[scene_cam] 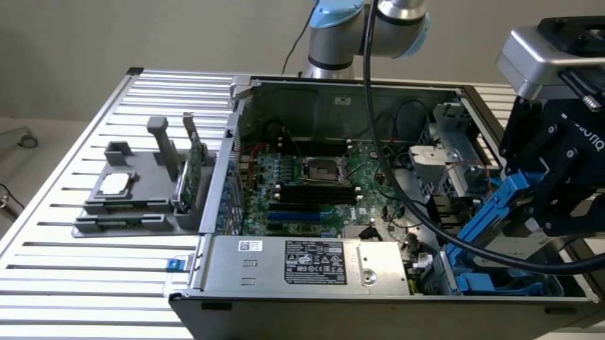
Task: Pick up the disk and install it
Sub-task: 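Insert the disk into the insertion slot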
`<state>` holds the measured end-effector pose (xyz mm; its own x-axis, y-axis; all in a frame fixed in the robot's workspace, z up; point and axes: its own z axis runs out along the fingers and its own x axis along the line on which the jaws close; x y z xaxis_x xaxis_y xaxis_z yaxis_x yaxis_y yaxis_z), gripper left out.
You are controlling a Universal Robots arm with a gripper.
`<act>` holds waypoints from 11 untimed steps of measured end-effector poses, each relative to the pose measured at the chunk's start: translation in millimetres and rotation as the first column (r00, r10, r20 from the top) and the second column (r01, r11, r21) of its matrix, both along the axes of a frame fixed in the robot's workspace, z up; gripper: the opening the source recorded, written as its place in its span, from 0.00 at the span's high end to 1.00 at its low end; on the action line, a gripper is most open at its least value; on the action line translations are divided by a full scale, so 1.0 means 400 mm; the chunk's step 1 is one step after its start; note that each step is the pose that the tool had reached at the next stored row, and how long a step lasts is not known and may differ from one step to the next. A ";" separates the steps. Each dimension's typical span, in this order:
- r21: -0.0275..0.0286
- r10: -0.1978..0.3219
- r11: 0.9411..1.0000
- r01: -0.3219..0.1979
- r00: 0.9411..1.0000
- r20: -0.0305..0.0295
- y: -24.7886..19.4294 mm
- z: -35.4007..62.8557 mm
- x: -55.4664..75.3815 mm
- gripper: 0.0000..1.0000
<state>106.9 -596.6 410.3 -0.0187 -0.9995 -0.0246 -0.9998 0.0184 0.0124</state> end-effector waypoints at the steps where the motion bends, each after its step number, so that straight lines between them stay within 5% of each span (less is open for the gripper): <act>1: 0.000 -0.001 1.000 0.001 1.000 0.000 0.000 0.000 0.000 0.54; 3: 0.000 -0.002 1.000 0.002 1.000 0.000 0.000 -0.001 0.000 0.47; 11: 0.000 -0.005 1.000 0.005 1.000 0.000 0.000 -0.002 0.000 0.47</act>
